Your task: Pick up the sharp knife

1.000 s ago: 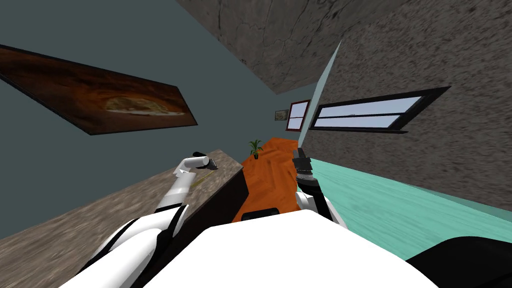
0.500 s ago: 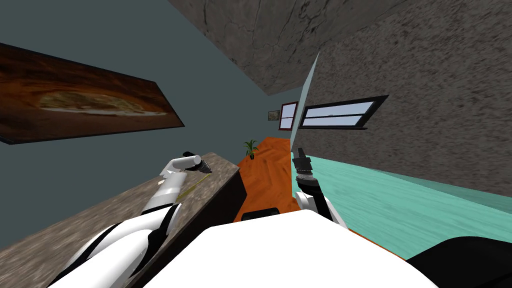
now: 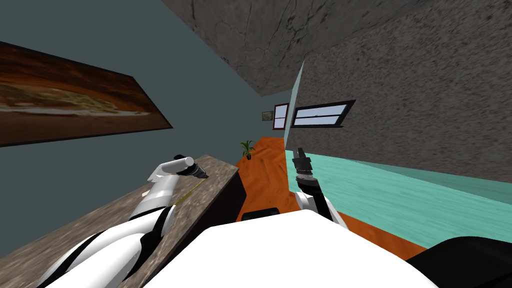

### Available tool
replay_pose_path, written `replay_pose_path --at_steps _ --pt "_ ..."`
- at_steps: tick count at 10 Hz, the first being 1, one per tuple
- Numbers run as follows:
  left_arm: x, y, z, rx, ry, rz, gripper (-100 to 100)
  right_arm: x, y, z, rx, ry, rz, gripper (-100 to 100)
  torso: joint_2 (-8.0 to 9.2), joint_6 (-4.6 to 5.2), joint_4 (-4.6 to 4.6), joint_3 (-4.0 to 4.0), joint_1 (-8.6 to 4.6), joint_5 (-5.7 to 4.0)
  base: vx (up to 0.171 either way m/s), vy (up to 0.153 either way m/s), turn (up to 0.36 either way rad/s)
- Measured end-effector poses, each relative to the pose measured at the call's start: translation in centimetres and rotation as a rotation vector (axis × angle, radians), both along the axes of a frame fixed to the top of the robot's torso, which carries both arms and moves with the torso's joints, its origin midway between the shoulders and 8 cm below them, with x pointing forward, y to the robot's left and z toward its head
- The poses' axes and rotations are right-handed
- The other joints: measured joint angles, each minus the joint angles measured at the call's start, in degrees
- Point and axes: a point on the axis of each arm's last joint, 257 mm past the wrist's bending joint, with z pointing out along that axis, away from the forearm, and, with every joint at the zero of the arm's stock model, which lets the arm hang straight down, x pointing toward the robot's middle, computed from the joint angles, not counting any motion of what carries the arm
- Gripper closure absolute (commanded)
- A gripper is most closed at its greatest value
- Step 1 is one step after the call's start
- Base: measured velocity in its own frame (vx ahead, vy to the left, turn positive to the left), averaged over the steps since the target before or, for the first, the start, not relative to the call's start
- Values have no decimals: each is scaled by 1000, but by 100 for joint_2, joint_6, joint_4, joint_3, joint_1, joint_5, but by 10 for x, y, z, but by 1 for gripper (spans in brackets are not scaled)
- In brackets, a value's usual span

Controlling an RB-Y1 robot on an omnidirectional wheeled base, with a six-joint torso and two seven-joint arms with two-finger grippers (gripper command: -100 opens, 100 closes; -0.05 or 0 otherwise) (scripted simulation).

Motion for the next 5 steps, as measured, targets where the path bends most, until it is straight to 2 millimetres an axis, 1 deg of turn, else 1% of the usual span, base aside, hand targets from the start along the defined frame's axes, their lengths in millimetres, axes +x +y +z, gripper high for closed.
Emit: replay_pose_path --at_steps 2,4,5 --pt "-19 2 -13 -60 38 44 -100 0 0 0 0 0 0 0 3 -1 1 2 -3 0 -64 121 -162" --pt "-36 3 -26 -120 73 84 -100 0 0 0 0 0 0 0 0 -3 0 0 4 2 -64 135 -118" --pt "-44 3 -31 -147 88 100 -100 0 0 0 0 0 0 0 2 -2 1 2 5 2 -93 179 -177"
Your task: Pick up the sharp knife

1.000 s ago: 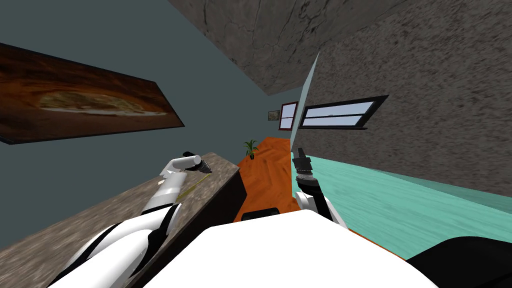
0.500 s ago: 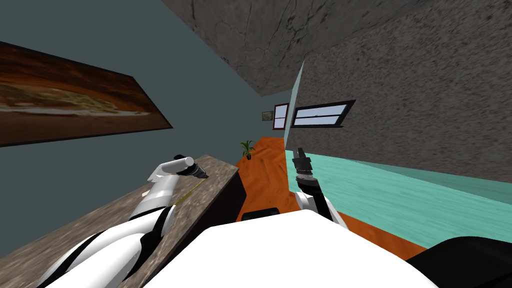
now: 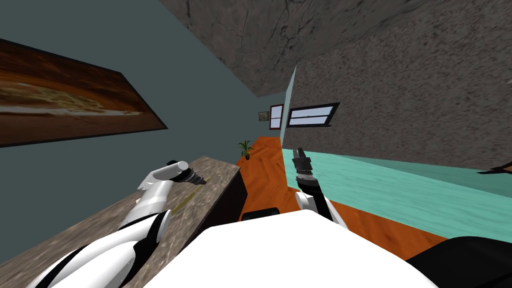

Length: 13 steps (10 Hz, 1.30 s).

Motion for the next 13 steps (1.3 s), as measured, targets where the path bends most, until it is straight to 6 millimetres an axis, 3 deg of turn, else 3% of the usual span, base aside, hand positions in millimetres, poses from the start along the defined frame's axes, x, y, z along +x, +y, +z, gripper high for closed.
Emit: replay_pose_path --at_steps 3,5,6,7,9,10,13 --pt "-32 -6 -22 -104 53 61 -100 0 0 0 0 0 0 0 15 -3 3 9 10 4 -95 139 -94" --pt "-41 -8 -31 -140 72 82 -100 0 0 0 0 0 0 0 -12 0 -2 -6 -22 -5 -25 50 -31" --pt "-42 -8 -32 -142 73 83 0 0 0 0 0 0 0 0 -22 0 -4 -12 -36 -8 -4 7 2" --pt "-42 -8 -32 -142 73 83 -100 0 0 0 0 0 0 0 -28 0 -5 -15 -47 -11 6 3 -11" --pt "-41 -10 -45 -141 75 84 -100 0 0 0 0 0 0 0 -38 2 -8 -21 -53 -12 10 -2 -7" --pt "-41 -10 -45 -140 73 84 100 0 0 0 0 0 0 0 -36 1 -7 -20 -53 -13 0 0 0" --pt "-40 -10 -44 -144 67 92 100 0 0 0 0 0 0 0 -38 16 -16 -26 -57 -20 1 -1 8"
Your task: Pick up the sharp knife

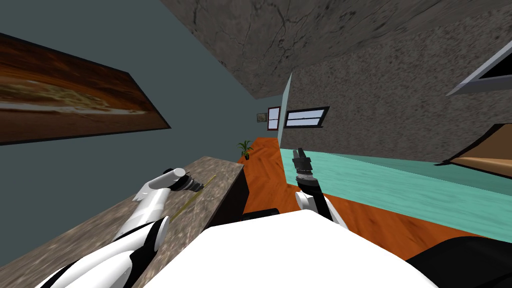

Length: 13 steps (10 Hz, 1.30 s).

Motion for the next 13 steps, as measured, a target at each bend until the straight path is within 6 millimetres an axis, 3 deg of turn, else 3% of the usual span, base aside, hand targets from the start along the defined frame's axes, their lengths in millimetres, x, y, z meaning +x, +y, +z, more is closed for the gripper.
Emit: replay_pose_path --at_steps 1,2,3,4,6,13 --pt "0 0 0 0 0 0 100 0 0 0 0 0 0 0 -3 -1 -1 -2 -1 0 0 0 0" --pt "0 0 0 0 0 0 0 0 0 0 0 0 0 0 -4 -1 -1 -2 -2 0 0 0 0" --pt "0 0 0 0 0 0 100 0 0 0 0 0 0 0 -5 0 -1 -3 -2 0 -10 -1 -8" --pt "-1 2 6 2 1 -5 100 0 0 0 0 0 0 0 -1 -2 2 0 -3 -3 0 0 0" --pt "-1 2 7 2 2 -6 -100 0 0 0 0 0 0 0 -3 -1 -1 -2 -2 0 -8 6 -37" --pt "-39 19 19 14 112 -29 -100 0 0 0 0 0 0 0 6 -1 1 4 8 3 -26 28 -74"
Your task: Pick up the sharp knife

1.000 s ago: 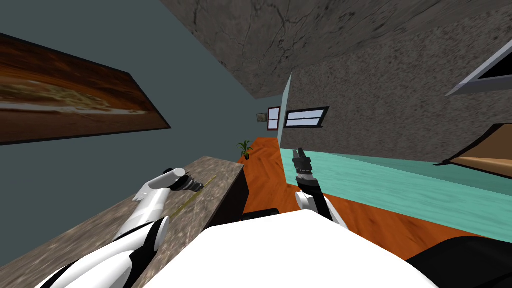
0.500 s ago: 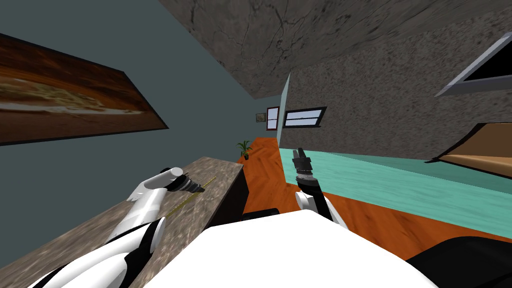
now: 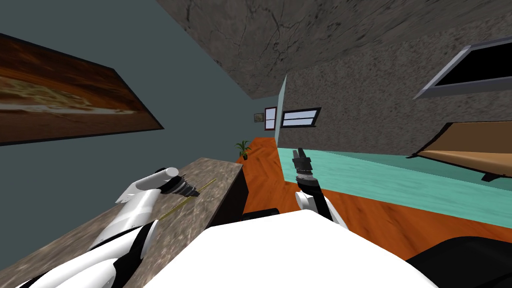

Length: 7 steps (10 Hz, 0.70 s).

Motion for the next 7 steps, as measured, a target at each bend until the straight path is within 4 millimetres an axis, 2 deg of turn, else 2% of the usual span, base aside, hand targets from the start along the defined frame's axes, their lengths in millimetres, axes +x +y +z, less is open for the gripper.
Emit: replay_pose_path --at_steps 3,4,5,7 --pt "-16 5 6 5 46 -10 -100 0 0 0 0 0 0 0 -2 0 0 -1 1 0 -19 22 -52" --pt "-17 4 7 4 50 -11 0 0 0 0 0 0 0 0 -6 -1 -1 -3 -4 0 0 0 0" --pt "-17 4 6 4 49 -11 -100 0 0 0 0 0 0 0 -10 0 -2 -6 -7 -1 0 0 0" --pt "-18 2 -6 3 48 -11 -100 0 0 0 0 0 0 0 -11 0 -3 -7 -10 -1 -2 -2 6"
